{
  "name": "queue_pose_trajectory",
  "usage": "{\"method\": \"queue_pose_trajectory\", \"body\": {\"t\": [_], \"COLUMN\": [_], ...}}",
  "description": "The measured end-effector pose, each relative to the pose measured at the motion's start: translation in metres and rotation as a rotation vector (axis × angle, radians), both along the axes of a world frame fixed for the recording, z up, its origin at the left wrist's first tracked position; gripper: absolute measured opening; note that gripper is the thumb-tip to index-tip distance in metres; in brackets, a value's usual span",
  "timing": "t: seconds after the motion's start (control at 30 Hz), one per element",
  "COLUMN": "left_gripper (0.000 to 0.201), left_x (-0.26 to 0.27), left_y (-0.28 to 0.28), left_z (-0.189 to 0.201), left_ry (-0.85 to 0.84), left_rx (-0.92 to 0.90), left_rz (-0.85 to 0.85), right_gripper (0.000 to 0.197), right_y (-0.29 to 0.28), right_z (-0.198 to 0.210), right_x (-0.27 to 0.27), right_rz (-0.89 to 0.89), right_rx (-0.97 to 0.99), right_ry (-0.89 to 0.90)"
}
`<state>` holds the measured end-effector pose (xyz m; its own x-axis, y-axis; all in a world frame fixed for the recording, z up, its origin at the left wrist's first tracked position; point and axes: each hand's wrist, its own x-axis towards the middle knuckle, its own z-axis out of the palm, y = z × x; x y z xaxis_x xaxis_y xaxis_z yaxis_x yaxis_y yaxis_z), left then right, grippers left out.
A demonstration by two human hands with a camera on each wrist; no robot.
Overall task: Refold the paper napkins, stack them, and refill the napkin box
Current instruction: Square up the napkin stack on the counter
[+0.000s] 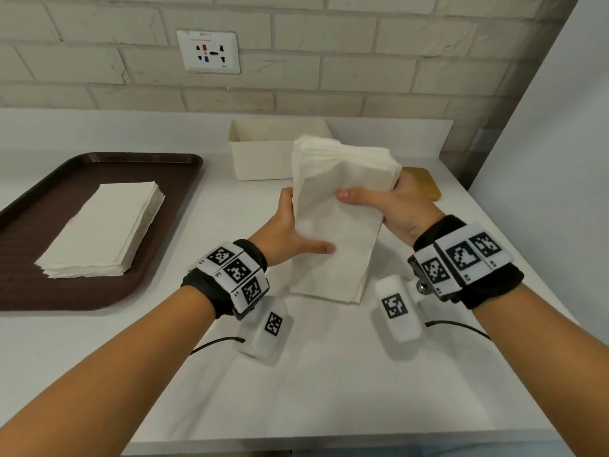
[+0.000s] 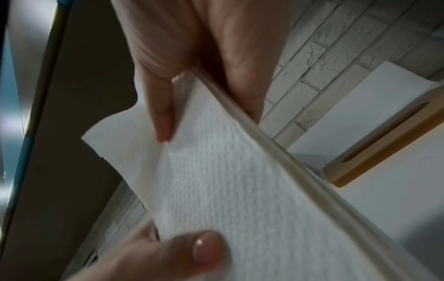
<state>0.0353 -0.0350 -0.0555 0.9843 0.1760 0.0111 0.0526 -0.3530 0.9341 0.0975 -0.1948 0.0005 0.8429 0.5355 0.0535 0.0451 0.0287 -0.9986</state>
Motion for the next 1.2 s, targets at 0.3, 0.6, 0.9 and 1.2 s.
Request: {"method": "queue_pose_trajectory", "body": {"t": [0.3,0.6,0.9,1.2], "left_gripper": [0.041,0.039,0.042,0.063], "left_x": [-0.024,-0.105,-0.154,-0.168], "left_y": [0.019,0.017,0.001,-0.007], "left_z": [0.014,0.007,-0.037,-0.033], "left_ry": [0.187,-0.032,-0.018,0.074], "left_rx": [-0.056,-0.146,-0.191,-0.082], "left_rz": [0.006,0.081,0.125,0.005], "right_gripper": [0.029,0.048,0.052,0.068], "right_y": [-0.056,-0.097,-0.085,-0.088], "right_z": [0.003,-0.064,-0.096,-0.109], "right_x": [0.007,-0.059,-0.106,-0.115], "right_rz": [-0.215,-0.037,-0.076,-0.098], "right_rx": [0.194,-0.237,-0.203,-0.239], "right_ry": [0.135,0.071,0.038,0.146]}}
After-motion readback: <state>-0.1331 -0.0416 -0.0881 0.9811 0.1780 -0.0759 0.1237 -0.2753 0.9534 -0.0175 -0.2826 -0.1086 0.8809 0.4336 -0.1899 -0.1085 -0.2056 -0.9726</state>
